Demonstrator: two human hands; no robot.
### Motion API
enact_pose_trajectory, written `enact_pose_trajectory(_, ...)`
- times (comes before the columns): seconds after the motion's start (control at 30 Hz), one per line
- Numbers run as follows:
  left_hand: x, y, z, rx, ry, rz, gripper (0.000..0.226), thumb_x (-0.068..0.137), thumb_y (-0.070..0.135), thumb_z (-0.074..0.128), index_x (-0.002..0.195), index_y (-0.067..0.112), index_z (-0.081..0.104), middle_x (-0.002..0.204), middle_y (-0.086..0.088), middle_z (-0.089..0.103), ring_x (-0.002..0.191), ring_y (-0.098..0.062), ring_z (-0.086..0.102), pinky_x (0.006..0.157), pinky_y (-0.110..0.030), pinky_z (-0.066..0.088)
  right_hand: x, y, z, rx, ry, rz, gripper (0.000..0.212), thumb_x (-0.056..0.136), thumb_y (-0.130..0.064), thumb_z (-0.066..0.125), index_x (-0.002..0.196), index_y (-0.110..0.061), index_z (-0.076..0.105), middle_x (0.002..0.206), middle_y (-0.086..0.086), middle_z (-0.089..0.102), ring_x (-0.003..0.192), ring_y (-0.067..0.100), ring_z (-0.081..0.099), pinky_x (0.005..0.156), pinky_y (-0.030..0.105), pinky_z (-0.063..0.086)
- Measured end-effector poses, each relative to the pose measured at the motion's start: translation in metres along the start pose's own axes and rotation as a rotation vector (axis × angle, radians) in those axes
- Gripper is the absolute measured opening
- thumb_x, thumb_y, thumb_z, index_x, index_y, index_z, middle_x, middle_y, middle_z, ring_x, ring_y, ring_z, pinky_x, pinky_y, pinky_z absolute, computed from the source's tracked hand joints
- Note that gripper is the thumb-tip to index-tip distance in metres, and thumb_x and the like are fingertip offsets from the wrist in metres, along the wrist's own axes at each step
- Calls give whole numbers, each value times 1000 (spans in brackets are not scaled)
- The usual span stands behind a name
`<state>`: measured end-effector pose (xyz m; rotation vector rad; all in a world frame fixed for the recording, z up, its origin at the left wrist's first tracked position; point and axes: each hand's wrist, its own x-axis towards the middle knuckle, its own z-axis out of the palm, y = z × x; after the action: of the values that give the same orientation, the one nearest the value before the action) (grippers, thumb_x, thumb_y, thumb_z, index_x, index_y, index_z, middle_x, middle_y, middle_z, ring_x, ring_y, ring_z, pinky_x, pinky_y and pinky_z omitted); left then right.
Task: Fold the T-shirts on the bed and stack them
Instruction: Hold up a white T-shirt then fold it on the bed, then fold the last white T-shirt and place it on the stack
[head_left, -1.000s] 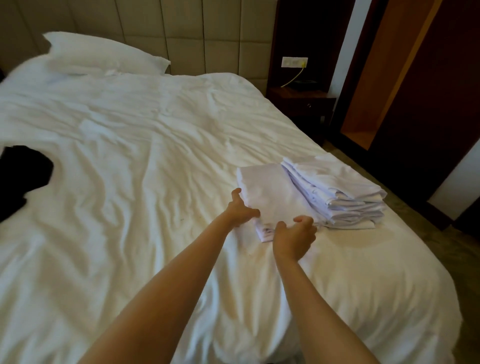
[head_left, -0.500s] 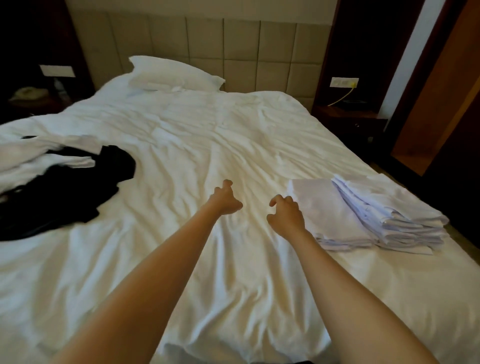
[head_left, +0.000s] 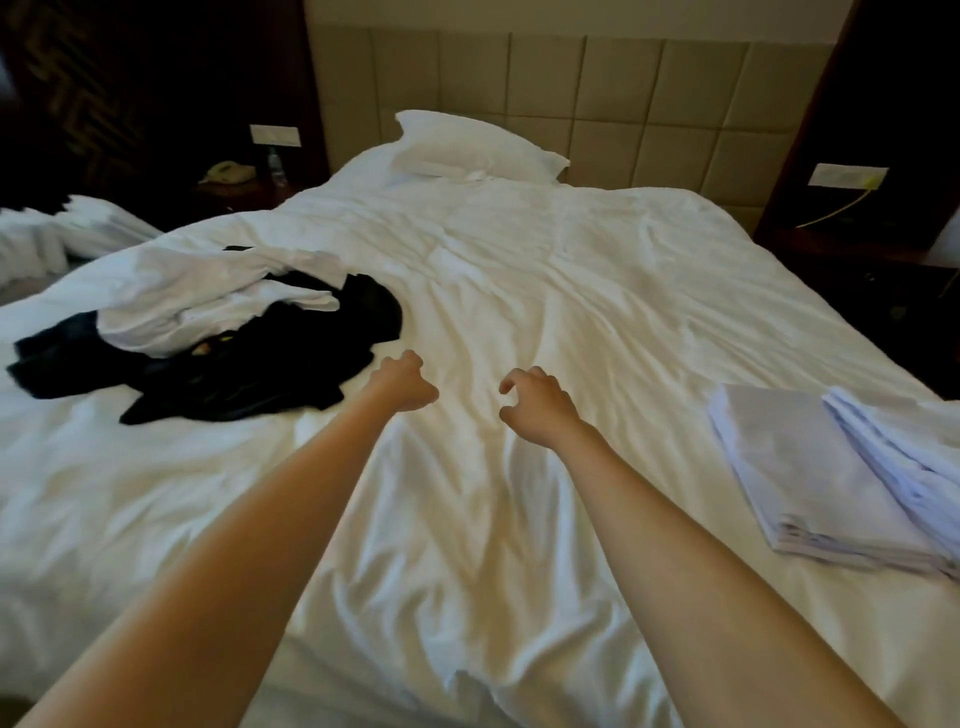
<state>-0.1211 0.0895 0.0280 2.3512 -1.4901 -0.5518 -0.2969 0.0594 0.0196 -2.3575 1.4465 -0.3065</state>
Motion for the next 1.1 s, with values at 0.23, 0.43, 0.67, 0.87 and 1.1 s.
enact_pose_trajectory(0.23, 22, -86, -47, 46, 98, -116, 60, 93, 24, 53, 144, 7, 28, 147, -20, 28, 132, -37, 32, 105, -41, 35, 41, -74, 36, -16, -94, -153, 37, 94, -18, 47, 130, -15, 45, 135, 7, 39, 121, 25, 40, 94, 31, 34)
enact_pose_trajectory(0.43, 47, -152, -74, 82, 183, -179, 50, 92, 18, 50, 137, 2, 35, 138, -20, 37, 125, -39, 40, 100, -47, 40, 81, -125, 72, -63, -152, -285, 38, 93, -18, 48, 131, -15, 44, 136, 7, 39, 118, 25, 42, 91, 31, 33)
enact_pose_trajectory(0.67, 98, -196, -94, 115, 329, -230, 46, 92, 7, 42, 137, 0, 33, 141, -21, 34, 129, -40, 34, 102, -48, 36, 124, -144, 110, -103, -225, -372, 46, 94, -17, 48, 139, -15, 38, 142, 6, 33, 121, 25, 44, 96, 35, 34)
enact_pose_trajectory(0.87, 139, -207, -93, 377, 283, -246, 40, 98, 18, 35, 137, 16, 44, 144, -19, 27, 136, -40, 18, 110, -47, 19, 142, -129, 132, -79, -295, -355, 47, 94, -15, 44, 140, -17, 35, 141, 4, 34, 121, 26, 45, 97, 35, 34)
enact_pose_trajectory(1.1, 158, -215, -95, 144, 518, -144, 25, 88, -4, 45, 108, 7, 56, 118, -20, 53, 107, -37, 49, 89, -41, 38, 145, -109, 135, -52, -311, -362, 42, 94, -18, 45, 136, -17, 39, 141, 2, 36, 122, 23, 45, 99, 32, 33)
